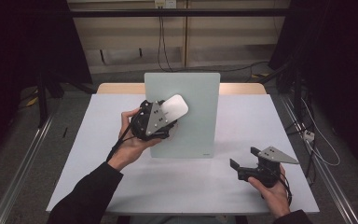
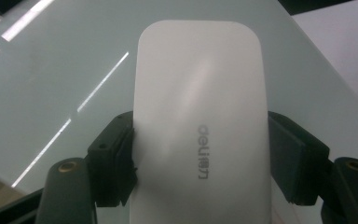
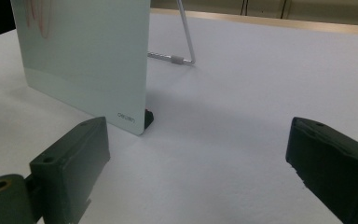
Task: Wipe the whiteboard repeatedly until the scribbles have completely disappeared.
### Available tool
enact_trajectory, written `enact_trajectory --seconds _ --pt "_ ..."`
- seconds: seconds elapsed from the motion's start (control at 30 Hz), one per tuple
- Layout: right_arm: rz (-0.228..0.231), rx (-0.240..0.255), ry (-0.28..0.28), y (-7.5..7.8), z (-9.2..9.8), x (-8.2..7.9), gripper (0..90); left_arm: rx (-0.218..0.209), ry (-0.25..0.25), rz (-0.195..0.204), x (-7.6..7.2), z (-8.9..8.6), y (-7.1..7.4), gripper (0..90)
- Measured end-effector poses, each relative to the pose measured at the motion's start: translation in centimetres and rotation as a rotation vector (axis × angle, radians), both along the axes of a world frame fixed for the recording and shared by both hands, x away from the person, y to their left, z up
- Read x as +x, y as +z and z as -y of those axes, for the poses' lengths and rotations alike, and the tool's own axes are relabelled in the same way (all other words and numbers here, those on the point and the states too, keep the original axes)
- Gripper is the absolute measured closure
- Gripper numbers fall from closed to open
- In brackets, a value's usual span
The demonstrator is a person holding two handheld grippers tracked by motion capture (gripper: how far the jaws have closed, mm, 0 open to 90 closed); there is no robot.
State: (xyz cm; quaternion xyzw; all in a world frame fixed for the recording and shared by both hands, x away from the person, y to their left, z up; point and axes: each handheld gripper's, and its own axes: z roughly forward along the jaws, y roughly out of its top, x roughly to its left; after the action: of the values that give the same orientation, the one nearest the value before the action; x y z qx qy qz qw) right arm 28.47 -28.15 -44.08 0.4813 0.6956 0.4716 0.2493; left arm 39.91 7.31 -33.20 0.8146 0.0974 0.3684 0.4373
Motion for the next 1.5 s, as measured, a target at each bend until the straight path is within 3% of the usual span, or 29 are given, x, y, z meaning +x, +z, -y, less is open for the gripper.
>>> enact_trajectory --seconds 0.23,0.57,0.8,1.03,1.43,1.5 --pt "-0.002 -0.002 -0.001 0.0 0.0 0.0 5.9 -0.011 0.005 0.008 0.0 -0.1 -0.2 31.1" --pt "-0.002 0.0 0.0 0.0 0.0 0.0 5.9 0.022 -0.04 -0.046 -1.4 0.0 -3.5 31.1" --pt "-0.003 0.002 -0.001 0.0 0.0 0.0 6.0 0.06 -0.061 -0.069 -2.1 0.3 -5.0 31.1" --pt "-0.002 0.002 -0.002 0.0 0.0 0.0 5.9 0.055 -0.056 -0.072 -1.8 0.2 -4.4 31.1" --pt "-0.002 0.003 -0.001 0.0 0.0 0.0 5.9 0.01 -0.015 -0.027 -0.4 -0.4 -1.1 31.2" --pt "-0.001 0.001 0.0 0.0 0.0 0.0 5.9 -0.013 -0.005 -0.024 -0.2 -0.7 -0.8 31.1"
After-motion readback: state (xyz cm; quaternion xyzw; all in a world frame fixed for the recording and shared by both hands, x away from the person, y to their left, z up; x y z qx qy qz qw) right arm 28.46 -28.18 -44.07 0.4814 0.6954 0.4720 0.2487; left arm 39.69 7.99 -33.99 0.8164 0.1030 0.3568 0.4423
